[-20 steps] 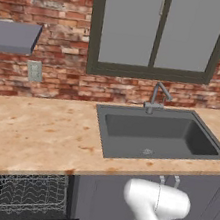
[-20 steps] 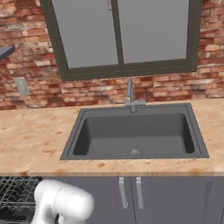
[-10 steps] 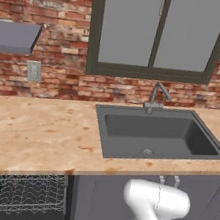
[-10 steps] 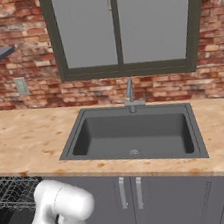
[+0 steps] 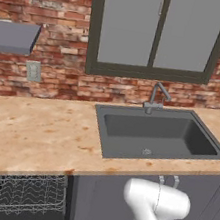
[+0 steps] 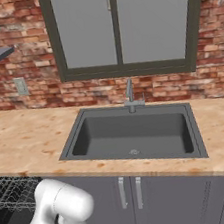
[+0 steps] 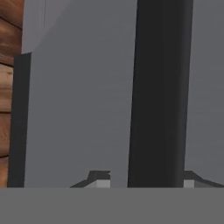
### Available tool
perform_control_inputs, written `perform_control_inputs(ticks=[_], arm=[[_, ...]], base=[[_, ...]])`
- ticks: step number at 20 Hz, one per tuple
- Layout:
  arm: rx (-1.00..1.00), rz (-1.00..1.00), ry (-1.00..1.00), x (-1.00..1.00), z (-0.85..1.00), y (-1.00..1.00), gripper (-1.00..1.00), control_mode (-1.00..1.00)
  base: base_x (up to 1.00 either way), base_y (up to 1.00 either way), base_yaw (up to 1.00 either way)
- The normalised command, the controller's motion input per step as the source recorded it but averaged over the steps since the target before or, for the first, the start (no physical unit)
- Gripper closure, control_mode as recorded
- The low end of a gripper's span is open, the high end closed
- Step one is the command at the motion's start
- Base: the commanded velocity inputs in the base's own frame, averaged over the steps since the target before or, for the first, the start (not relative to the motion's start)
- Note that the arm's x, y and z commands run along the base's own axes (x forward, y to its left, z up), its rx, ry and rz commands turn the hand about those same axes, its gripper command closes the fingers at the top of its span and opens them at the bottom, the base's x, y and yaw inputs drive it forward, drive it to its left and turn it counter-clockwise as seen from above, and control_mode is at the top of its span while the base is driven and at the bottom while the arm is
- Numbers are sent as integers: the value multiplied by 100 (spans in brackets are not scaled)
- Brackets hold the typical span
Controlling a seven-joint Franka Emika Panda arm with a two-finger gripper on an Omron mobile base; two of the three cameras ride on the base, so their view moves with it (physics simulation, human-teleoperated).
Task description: Open the dishwasher door and pull out the top rack.
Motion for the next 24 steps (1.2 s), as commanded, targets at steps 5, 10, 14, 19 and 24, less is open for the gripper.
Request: perform_control_inputs(ticks=[5,10,14,19,24], arm=[[-1,6,10,-56,-50,7,100,-100],[-1,6,10,-56,-50,6,100,-100],[0,6,12,-51,-42,2,100,-100],[0,6,8,-58,-51,0,100,-100],[0,4,0,-62,-59,0,100,-100]], base=[[0,0,0],[0,0,0],[0,0,0],[0,0,0],[0,0,0]])
